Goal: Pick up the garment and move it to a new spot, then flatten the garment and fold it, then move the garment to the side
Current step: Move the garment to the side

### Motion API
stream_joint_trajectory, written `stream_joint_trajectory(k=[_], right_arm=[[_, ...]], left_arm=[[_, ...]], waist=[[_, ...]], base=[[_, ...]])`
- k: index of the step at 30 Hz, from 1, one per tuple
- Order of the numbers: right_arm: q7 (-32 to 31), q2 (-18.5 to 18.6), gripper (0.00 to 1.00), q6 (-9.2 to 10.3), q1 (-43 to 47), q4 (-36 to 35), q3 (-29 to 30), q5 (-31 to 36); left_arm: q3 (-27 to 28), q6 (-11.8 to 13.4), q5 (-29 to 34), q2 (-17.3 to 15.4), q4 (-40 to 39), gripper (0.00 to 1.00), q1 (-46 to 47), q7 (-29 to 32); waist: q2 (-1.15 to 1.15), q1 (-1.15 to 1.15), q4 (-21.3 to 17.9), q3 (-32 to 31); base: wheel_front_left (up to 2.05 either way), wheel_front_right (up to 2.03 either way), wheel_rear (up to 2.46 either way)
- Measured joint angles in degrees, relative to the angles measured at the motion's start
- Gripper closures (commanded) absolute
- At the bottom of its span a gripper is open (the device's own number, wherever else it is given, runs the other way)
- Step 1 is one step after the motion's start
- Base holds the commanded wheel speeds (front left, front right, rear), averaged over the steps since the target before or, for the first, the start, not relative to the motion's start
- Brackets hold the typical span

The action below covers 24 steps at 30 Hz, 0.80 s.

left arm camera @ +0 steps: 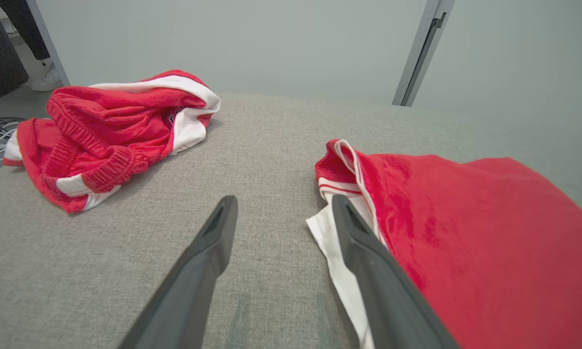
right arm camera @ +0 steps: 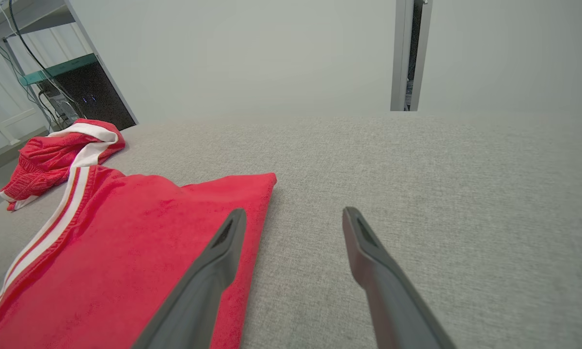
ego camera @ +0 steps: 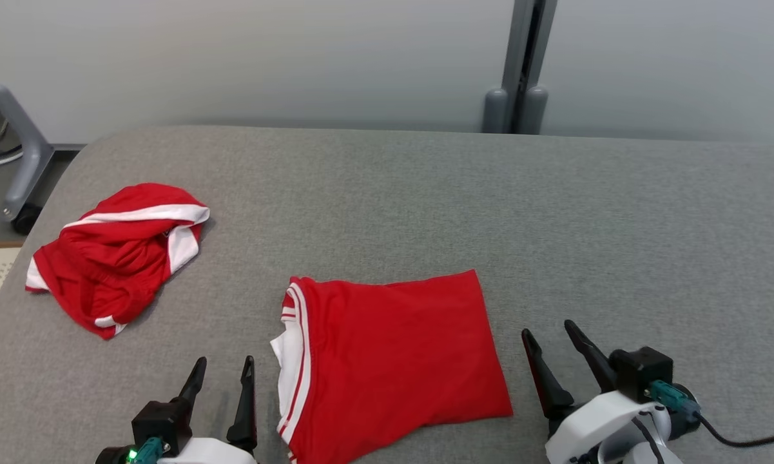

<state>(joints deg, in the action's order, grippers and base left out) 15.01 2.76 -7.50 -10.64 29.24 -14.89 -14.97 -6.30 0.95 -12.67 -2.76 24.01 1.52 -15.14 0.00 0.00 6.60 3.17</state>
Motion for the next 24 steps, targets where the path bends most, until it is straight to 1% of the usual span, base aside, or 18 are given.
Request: stream_joint_trajectory(k=[2, 5, 10, 14, 15, 16, 20, 23, 24], right_arm=[[0.0, 0.0, 0.00, 0.00, -2.2, 2.5, -2.1, -2.4], [0.1, 0.0, 0.00, 0.00, -5.9, 6.9, -3.4, -5.2], [-0.5, -0.1, 0.00, 0.00, -10.1, 15.5, -6.7, -10.4], [-0.4, 0.0, 0.00, 0.01, -12.4, 19.8, -9.4, -14.5], [-0.4, 0.2, 0.54, 0.01, -13.0, 20.3, -10.1, -15.2], [-0.3, 0.2, 1.00, 0.01, -13.6, 20.7, -10.8, -15.4], [-0.1, -0.2, 1.00, -0.01, -15.5, 21.9, -11.6, -15.9], [-0.1, -0.4, 1.00, -0.07, -15.8, 21.3, -10.4, -15.9], [-0.1, -0.2, 1.00, -0.01, -15.8, 20.9, -9.9, -15.7]], left_arm=[[-0.5, -0.2, 0.1, 0.0, 0.2, 0.00, 0.5, 0.0], [-1.8, -0.9, 0.3, 0.0, 0.8, 0.00, 1.7, 0.0], [-2.3, -1.0, 0.5, -0.1, 0.9, 0.00, 2.8, 0.0], [-2.3, -1.0, 0.5, -0.1, 0.9, 0.00, 3.1, 0.0], [-2.2, -1.0, 0.5, -0.1, 0.8, 0.00, 3.1, 0.0], [-2.1, -1.0, 0.6, 0.0, 0.7, 0.00, 3.1, 0.0], [-1.5, -1.2, 1.0, -0.1, 0.6, 0.00, 3.2, 0.0], [-1.1, -1.5, 1.1, -0.1, 0.3, 0.00, 3.2, 0.0], [-1.1, -1.9, 1.7, -0.1, 0.2, 0.00, 3.4, 0.0]], waist=[[0.00, 0.00, 1.3, 0.9], [0.00, 0.00, 3.6, 2.2], [0.00, 0.00, 7.5, 4.0], [0.00, 0.00, 9.6, 5.2], [0.00, 0.00, 9.9, 5.5], [0.00, 0.00, 10.0, 5.7], [0.00, 0.00, 8.6, 5.9], [0.00, 0.00, 6.1, 5.7], [0.00, 0.00, 5.0, 5.6]], base=[[0.00, 0.00, 0.00], [0.00, 0.00, 0.00], [0.00, 0.00, 0.00], [0.00, 0.00, 0.00], [0.00, 0.00, 0.00], [0.00, 0.00, 0.00], [0.00, 0.00, 0.00], [0.00, 0.00, 0.00], [0.00, 0.00, 0.00]])
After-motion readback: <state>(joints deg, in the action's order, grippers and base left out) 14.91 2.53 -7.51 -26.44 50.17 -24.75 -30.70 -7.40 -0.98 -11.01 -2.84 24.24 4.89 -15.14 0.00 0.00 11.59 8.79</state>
